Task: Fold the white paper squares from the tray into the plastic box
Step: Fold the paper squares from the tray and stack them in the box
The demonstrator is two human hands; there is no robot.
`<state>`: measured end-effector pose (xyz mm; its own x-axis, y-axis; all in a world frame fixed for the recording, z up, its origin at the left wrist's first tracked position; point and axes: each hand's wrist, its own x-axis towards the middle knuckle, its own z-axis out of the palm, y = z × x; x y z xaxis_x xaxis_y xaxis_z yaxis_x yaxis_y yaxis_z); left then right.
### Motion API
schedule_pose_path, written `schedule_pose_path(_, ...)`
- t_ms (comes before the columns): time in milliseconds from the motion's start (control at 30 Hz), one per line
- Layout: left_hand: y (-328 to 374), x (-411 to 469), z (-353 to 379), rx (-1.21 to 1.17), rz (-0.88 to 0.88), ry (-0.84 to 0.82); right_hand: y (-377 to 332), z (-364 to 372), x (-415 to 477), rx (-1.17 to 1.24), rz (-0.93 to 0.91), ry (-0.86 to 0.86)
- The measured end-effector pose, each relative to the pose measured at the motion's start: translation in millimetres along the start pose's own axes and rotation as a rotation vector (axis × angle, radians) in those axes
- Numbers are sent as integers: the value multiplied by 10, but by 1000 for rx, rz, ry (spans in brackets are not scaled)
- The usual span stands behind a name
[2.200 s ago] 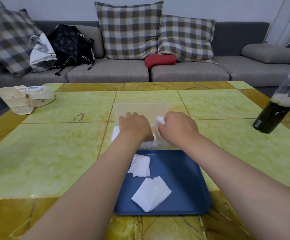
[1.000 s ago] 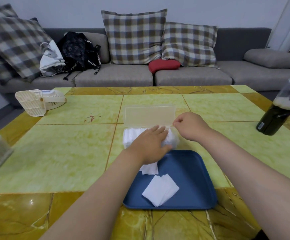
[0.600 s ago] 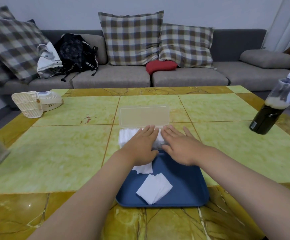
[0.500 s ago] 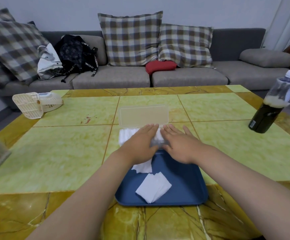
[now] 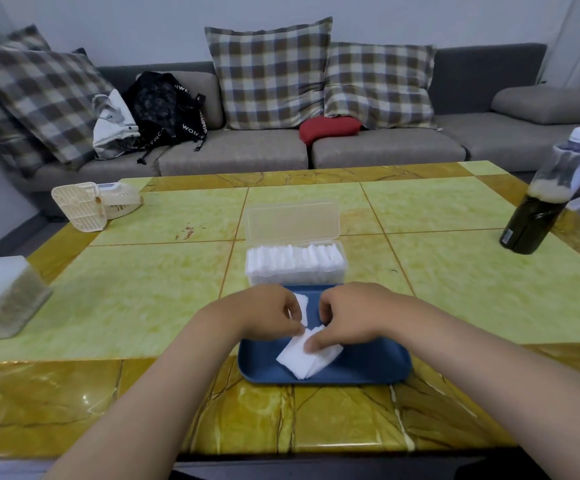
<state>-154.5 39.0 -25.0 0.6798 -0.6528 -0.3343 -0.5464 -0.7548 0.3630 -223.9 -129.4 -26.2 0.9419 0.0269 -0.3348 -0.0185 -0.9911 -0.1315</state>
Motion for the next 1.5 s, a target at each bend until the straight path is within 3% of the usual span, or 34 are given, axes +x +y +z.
schedule_pose_path(167,-38,-75,61,-72,-6,-51,-42,28,-14,147,-51,-88)
schedule_pose_path(333,-11,-48,51,-204,58,-52,77,-14,55,381,-87,52)
schedule_pose_path(500,22,68,65,-530,26,136,213,-96,80,953,24,142)
schedule_pose_path(600,3,146,81,-732,-48,196,279,-124,106,1134,74,97)
schedule_pose_path(867,71,194,75,-976,-79,340,316,-145,174,1355,120,29)
schedule_pose_path(1200,-10,195,-16,-1231,-147,286,395,-177,178,1475,136,-2)
schedule_pose_path(1367,-44,218,-27,-1289,-197,348,419,-202,160,1326,261,300)
schedule_pose_path(1500,-36,218,11,-1271,-218,369,377,-328,57,1350,70,392)
